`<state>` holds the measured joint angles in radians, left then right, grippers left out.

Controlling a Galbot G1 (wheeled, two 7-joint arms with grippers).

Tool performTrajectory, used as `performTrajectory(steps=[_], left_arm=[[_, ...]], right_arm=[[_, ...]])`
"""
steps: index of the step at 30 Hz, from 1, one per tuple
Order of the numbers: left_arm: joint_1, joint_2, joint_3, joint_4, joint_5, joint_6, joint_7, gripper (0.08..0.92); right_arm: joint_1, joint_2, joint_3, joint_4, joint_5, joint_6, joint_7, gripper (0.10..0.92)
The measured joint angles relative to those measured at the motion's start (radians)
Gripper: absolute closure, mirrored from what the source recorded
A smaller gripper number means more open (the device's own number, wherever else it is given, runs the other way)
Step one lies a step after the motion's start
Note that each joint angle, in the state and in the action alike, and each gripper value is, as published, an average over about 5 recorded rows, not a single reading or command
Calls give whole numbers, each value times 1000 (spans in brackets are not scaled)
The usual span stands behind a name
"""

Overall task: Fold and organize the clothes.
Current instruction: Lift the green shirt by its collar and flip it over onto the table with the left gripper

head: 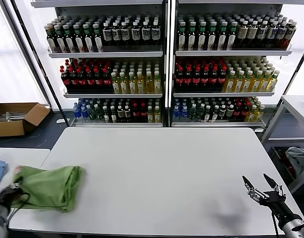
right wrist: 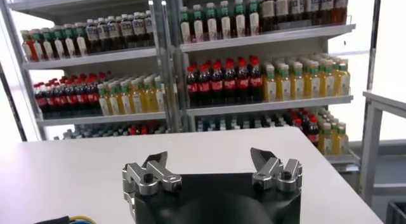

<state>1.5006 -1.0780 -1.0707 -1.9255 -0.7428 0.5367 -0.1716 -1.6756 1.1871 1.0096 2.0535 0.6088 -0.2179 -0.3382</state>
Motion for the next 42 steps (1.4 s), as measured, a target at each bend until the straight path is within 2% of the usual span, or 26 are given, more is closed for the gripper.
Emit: performTrajectory(steps=[7,13,23,32,38,42], left_arm=[[12,46,-80,-76,-2,9,-23,861],[41,9,-34,-192,59,4,-48,861],[94,-133,306,-324,247,-26,-101,861],[66,-200,640,-339,232,2,-182,861],[-3,-223,760,-312,138,9,-218,856],[-51,-232,806,-291,67,2,-227,776]], right_arm=[[-8,2,7,3,1,3,-1,203],[-18,1,13,-2,-2,8,-5,203],[-14,-11,7,-3,-7,2,0,203],[-25,-15,7,4,-7,-5,1,203],[-36,-9,-8,21,-6,-12,2,203],[-36,-10,-24,35,-6,-20,5,203]])
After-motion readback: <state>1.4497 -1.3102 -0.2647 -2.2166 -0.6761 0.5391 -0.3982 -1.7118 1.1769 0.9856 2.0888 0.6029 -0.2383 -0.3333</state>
